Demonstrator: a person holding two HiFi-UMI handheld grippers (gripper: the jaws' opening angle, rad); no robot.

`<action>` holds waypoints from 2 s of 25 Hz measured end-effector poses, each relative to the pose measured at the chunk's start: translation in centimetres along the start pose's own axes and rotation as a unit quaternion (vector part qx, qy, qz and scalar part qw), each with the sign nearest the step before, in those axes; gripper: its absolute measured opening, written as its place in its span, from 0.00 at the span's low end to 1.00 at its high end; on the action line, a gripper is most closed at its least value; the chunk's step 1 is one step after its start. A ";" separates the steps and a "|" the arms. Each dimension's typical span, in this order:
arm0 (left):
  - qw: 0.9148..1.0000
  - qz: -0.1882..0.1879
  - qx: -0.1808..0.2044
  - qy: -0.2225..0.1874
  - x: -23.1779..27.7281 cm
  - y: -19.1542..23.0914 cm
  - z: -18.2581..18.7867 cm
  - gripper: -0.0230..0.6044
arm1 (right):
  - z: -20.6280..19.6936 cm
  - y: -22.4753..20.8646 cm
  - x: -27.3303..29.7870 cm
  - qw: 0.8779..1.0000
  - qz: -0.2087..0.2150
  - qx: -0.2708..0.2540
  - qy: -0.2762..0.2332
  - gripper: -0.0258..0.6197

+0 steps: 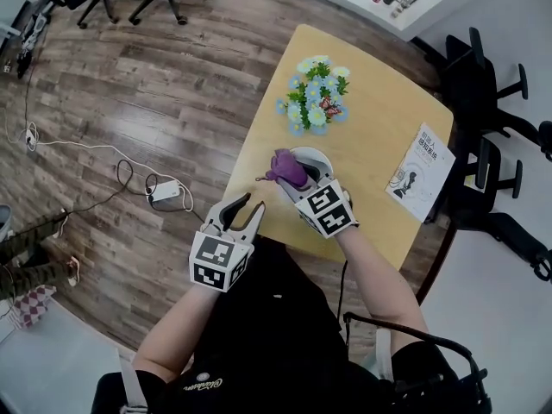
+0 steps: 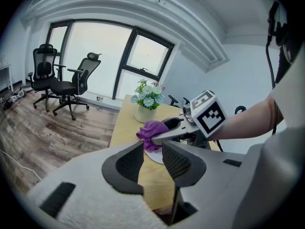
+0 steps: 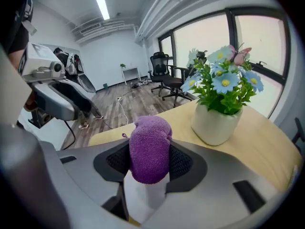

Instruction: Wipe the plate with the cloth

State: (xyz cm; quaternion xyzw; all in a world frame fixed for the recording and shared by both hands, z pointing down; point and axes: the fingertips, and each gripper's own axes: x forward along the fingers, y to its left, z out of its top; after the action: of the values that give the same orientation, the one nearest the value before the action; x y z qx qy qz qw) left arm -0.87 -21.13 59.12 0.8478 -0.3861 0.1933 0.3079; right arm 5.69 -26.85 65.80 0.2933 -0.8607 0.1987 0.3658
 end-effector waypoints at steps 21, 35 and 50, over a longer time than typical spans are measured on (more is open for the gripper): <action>1.000 -0.010 0.004 0.001 0.0 -0.4 -0.2 0.24 | -1.2 5.2 -0.2 0.996 0.054 -0.067 0.023 0.33; 1.000 -0.011 0.001 0.000 -0.1 -0.5 -0.3 0.24 | -0.3 -5.2 -0.9 0.998 -0.058 -0.022 0.023 0.33; 1.000 -0.020 0.004 0.005 0.4 -1.1 -0.5 0.24 | -3.2 3.6 -2.0 0.998 0.036 -0.046 0.031 0.33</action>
State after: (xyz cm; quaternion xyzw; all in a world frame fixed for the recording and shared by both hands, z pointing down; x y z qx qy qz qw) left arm 0.20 -20.48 59.33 0.8554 -0.3673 0.1927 0.3102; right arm 6.10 -21.66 65.91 0.2388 -0.8669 0.1807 0.3985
